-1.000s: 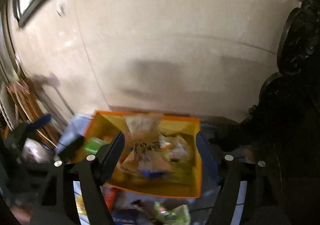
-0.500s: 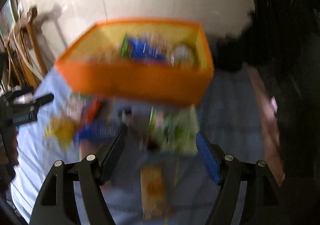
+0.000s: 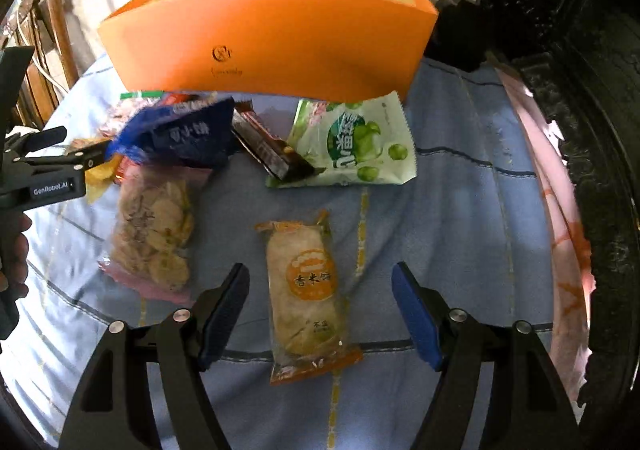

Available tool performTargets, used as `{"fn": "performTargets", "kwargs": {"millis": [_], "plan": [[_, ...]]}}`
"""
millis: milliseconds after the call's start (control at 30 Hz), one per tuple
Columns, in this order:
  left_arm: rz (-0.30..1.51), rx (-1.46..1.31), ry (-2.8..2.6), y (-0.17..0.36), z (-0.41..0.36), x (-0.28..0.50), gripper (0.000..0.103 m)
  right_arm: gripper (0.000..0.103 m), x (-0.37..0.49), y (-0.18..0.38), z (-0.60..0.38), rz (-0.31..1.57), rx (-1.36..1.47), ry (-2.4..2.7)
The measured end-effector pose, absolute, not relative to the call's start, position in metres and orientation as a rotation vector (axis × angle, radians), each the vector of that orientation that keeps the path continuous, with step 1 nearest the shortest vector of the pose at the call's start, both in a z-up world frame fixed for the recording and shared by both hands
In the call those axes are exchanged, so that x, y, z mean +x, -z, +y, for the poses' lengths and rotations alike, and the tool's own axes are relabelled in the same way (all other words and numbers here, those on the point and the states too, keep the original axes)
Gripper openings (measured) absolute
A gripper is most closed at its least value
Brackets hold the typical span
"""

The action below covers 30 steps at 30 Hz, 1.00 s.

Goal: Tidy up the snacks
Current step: 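Grasp the orange-labelled bread packet with the right tool while the left tool grasps the yellow bread bag, then carry both packets over the orange box and open both tools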

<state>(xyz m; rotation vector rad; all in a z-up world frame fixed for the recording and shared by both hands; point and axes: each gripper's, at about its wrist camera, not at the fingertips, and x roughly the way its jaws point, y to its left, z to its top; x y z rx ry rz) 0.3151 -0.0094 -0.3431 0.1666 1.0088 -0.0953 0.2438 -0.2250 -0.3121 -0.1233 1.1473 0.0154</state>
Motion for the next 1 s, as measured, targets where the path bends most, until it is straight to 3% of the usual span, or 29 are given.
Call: {"fn": "performTargets", "kwargs": {"millis": [200,233,267,300,400,500,1000], "plan": [[1.025,0.149,0.090,0.356,-0.004,0.312,0.099,0.075,0.252,0.345,-0.230,1.217,-0.045,-0.033],[1.021,0.165,0.088,0.355,-0.005,0.311,0.098,0.064,0.252,0.344,-0.231,1.216,-0.044,-0.032],[1.011,0.189,0.090,0.354,-0.006,0.308,0.094,0.039,0.252,0.342,-0.229,1.206,-0.053,-0.047],[1.000,0.222,0.087,0.353,-0.009,0.306,0.077,0.035,0.252,0.341,-0.227,1.206,-0.063,-0.055],[1.002,0.276,0.095,0.354,-0.014,0.298,0.065,0.035,0.251,0.342,-0.228,1.216,-0.035,-0.055],[1.015,0.262,0.093,0.352,-0.012,0.294,0.063,0.035,0.247,0.341,-0.232,1.215,-0.012,-0.055],[0.942,0.216,0.107,0.312,-0.009,0.273,0.061,0.035,0.237,0.298,-0.235,1.121,0.011,-0.066]]}}
